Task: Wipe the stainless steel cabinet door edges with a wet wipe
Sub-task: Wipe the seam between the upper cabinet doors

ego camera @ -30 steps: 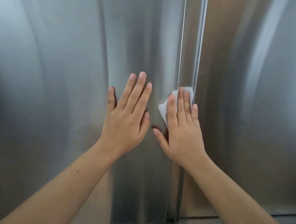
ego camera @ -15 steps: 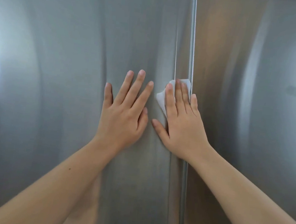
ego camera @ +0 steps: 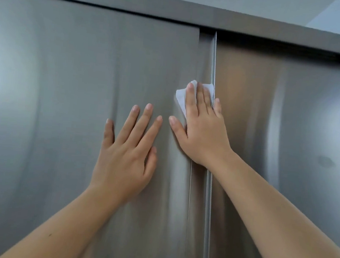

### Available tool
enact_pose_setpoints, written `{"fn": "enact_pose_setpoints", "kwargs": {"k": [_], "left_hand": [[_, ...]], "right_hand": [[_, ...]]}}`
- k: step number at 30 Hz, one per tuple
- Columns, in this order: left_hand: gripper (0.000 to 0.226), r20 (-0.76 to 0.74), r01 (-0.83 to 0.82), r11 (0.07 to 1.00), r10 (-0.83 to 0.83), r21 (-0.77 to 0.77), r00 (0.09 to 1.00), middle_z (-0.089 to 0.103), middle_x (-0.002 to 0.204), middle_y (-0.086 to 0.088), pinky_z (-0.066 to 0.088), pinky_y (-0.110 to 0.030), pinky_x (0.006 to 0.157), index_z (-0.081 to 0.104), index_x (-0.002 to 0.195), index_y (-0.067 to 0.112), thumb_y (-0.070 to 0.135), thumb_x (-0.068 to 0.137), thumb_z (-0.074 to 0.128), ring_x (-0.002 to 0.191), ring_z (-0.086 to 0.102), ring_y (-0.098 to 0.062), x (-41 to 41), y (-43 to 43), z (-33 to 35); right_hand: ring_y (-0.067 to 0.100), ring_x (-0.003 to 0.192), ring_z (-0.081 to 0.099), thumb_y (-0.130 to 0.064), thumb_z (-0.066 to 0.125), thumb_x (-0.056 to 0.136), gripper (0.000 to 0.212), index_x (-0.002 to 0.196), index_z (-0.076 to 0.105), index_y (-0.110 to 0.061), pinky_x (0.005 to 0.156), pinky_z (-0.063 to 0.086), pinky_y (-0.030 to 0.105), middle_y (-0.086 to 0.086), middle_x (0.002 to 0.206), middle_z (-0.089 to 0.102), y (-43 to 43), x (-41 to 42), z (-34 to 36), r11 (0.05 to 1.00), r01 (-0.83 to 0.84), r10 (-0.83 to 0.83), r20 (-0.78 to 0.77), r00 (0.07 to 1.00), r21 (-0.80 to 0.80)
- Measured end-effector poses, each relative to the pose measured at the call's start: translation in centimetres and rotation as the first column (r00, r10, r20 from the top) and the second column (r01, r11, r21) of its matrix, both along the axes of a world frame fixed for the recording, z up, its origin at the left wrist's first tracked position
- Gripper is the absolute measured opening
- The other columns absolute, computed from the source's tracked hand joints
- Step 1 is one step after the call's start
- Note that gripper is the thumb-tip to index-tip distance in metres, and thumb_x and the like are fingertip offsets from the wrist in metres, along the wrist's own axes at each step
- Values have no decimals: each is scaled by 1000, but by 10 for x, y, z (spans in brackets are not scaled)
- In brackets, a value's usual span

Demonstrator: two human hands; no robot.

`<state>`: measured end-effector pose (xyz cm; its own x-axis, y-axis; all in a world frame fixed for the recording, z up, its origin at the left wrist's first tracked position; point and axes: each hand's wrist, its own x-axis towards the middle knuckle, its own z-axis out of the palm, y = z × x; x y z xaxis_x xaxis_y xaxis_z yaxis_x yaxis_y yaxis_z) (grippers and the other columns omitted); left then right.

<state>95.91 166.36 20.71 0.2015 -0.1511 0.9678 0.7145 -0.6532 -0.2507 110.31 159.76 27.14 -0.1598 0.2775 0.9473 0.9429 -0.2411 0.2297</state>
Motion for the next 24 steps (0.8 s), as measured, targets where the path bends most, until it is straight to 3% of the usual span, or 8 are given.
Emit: {"fn": "enact_pose_setpoints", "kwargs": {"k": [5,18,24], "left_hand": [[55,-1,-23,1000,23,-10,1000,34,148,-11,35,-63,96,43,139,10,25,88,31,136,32,-31,0,-2,-1],[56,11,-21,1000,21,7,1000,34,148,-9,33,-61,98,43,139,12,26,87,32,136,30,-28,1,3,-1],[56,21,-13,1000,13,23,1000,34,148,-9,34,-61,98,44,139,12,26,86,33,136,31,-29,1,4,-1]], "right_hand": [[24,145,-3,-46,25,97,71,149,-5,-7,114,-5,40,12,157,-3,3,1,34,1000,12,-12,-24,1000,28],[20,145,1,-45,20,99,65,150,-3,-13,113,-4,46,7,158,0,3,-7,123,996,66,-60,-98,993,54],[18,145,2,-43,23,99,64,150,-1,-14,113,-5,45,6,158,1,6,-2,75,996,13,-8,-50,999,93]]}}
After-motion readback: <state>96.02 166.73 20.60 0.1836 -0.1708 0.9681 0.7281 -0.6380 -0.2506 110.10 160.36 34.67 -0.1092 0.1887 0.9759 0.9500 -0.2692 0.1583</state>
